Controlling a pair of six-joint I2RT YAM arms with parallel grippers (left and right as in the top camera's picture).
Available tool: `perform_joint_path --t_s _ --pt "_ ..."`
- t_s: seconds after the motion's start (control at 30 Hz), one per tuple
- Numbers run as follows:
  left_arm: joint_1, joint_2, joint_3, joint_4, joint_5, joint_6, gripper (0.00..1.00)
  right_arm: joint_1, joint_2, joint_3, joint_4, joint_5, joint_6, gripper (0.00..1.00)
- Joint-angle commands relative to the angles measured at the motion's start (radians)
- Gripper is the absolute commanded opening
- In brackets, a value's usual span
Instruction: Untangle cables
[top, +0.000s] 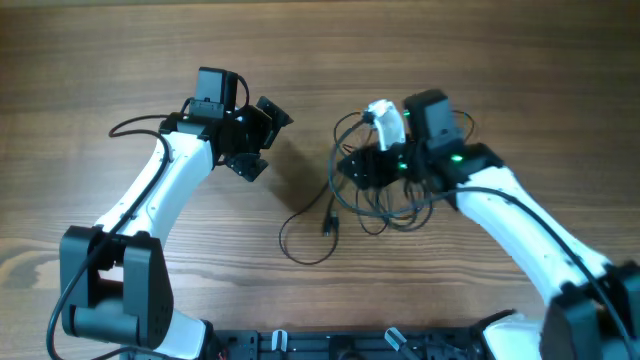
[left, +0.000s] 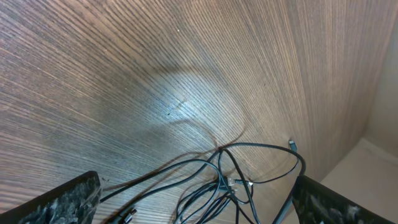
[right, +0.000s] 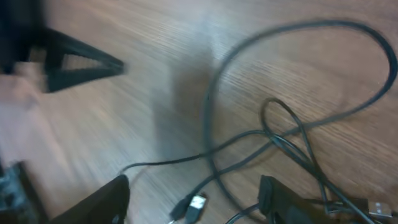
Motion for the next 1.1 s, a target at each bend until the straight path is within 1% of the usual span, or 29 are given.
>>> perform_joint_path --t_s 0.0,0.03,0.07,0.13,0.17,0.2,0.27,0.33,0.4,0.47,0.53,0.57,0.63,0.7,0.73,0.8,0.83,0.9,0.93,1.0,1.03,1.07 --pt "0.005 -0.013 0.004 -0.018 -0.016 -0.017 1.0 0.012 0.115 0.005 0.027 0.083 0.087 0.35" --pt "0.005 -0.013 0.004 -0.02 -0.016 -0.017 1.0 0.012 0.131 0.005 0.04 0.03 0.101 0.07" --pt "0.005 -0.013 0.004 -0.021 -0.016 -0.017 1.0 0.011 0.127 0.008 0.061 -0.043 0.101 0.04" --pt "-0.001 -0.013 0.004 -0.032 -0.016 -0.017 1.0 0.007 0.106 0.044 0.066 -0.139 0.099 0.04" --pt "-0.023 -0.013 0.004 -0.049 0.005 0.001 1.0 -0.006 0.059 0.093 0.048 -0.206 0.096 0.04" --pt "-0.055 -0.013 0.004 -0.05 0.031 0.043 1.0 -0.021 -0.004 0.132 0.027 -0.213 0.089 0.04" --pt "-0.109 -0.013 0.004 -0.033 0.072 -0.002 1.0 -0.034 -0.089 0.156 0.025 -0.204 0.081 0.04" --pt "-0.183 -0.013 0.004 0.023 0.076 -0.11 1.0 -0.034 -0.143 0.156 0.007 -0.174 0.063 0.04" --pt "-0.252 -0.013 0.004 0.096 0.075 -0.22 1.0 -0.033 -0.161 0.156 -0.014 -0.161 0.063 0.04" --pt "-0.306 -0.012 0.004 0.145 0.074 -0.285 1.0 -0.033 -0.161 0.156 -0.027 -0.161 0.063 0.04" --pt "-0.336 -0.012 0.004 0.158 0.061 -0.358 1.0 -0.033 -0.161 0.156 -0.038 -0.161 0.063 0.04" --pt "-0.348 -0.012 0.004 0.158 0.029 -0.393 1.0 -0.033 -0.161 0.156 -0.041 -0.161 0.063 0.04" --pt "-0.364 -0.009 0.004 0.161 -0.025 -0.42 1.0 -0.033 -0.162 0.156 -0.056 -0.161 0.063 0.04" --pt "-0.369 -0.005 0.004 0.203 -0.034 -0.421 1.0 -0.033 -0.162 0.156 -0.076 -0.16 0.058 0.04" --pt "-0.366 -0.005 0.004 0.251 -0.011 -0.421 1.0 -0.033 -0.162 0.156 -0.082 -0.16 0.032 0.04" --pt "-0.357 -0.005 0.004 0.365 0.098 -0.414 1.0 -0.033 -0.162 0.156 -0.093 -0.138 0.03 0.04" --pt "-0.36 -0.005 0.004 0.383 0.099 -0.413 1.0 -0.033 -0.162 0.156 -0.096 -0.138 0.039 0.04" --pt "-0.385 0.004 0.004 0.37 0.045 -0.392 0.81 -0.033 -0.162 0.156 -0.091 -0.138 0.04 0.04" --pt "-0.406 0.02 0.004 0.354 0.022 -0.383 0.77 -0.033 -0.162 0.156 -0.089 -0.138 0.04 0.04" --pt "-0.455 0.072 0.004 0.342 0.014 -0.383 0.75 -0.034 -0.162 0.156 -0.088 -0.138 0.04 0.04" --pt "-0.471 0.108 0.004 0.339 0.014 -0.383 0.68 -0.037 -0.162 0.156 -0.084 -0.138 0.041 0.04" --pt "-0.475 0.145 0.004 0.338 0.014 -0.383 0.48 -0.055 -0.166 0.16 -0.084 -0.138 0.048 0.04"
